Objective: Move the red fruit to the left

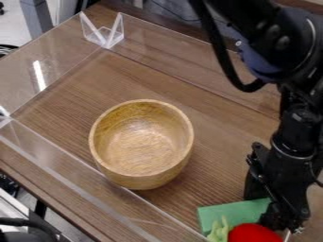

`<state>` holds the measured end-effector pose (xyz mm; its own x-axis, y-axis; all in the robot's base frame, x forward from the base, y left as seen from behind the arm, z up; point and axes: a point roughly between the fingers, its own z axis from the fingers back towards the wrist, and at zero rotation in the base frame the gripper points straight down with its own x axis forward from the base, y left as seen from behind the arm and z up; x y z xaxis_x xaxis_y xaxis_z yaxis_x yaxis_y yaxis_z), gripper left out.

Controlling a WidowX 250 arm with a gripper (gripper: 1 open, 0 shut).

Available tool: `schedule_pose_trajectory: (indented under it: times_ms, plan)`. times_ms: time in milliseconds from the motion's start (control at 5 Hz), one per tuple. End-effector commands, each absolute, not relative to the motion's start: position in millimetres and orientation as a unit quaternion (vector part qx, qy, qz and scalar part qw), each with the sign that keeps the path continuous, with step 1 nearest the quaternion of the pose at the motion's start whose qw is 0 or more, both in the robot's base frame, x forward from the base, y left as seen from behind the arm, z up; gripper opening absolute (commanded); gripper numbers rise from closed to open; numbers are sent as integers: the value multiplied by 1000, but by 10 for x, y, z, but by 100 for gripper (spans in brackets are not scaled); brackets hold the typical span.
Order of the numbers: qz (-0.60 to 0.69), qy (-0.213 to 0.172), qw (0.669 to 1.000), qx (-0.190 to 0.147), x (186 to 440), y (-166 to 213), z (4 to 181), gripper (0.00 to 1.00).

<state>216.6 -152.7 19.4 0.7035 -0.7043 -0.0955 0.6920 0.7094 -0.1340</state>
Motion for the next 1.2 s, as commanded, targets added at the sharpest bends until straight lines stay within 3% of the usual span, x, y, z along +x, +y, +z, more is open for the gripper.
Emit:
schedule_pose_trajectory:
  times_ms: [0, 200, 400, 800, 1000]
  plan:
    - [-385, 56, 920, -45, 2105, -1594, 265, 0]
    - [-380, 55, 922, -46, 2065, -1596, 266, 0]
    - [-370, 44, 927, -37, 2086, -1457, 443, 0]
    - [-290, 10, 957, -8, 2269, -1213, 1050, 0]
    - [-218, -4, 976, 2, 2426, -1058, 1206, 0]
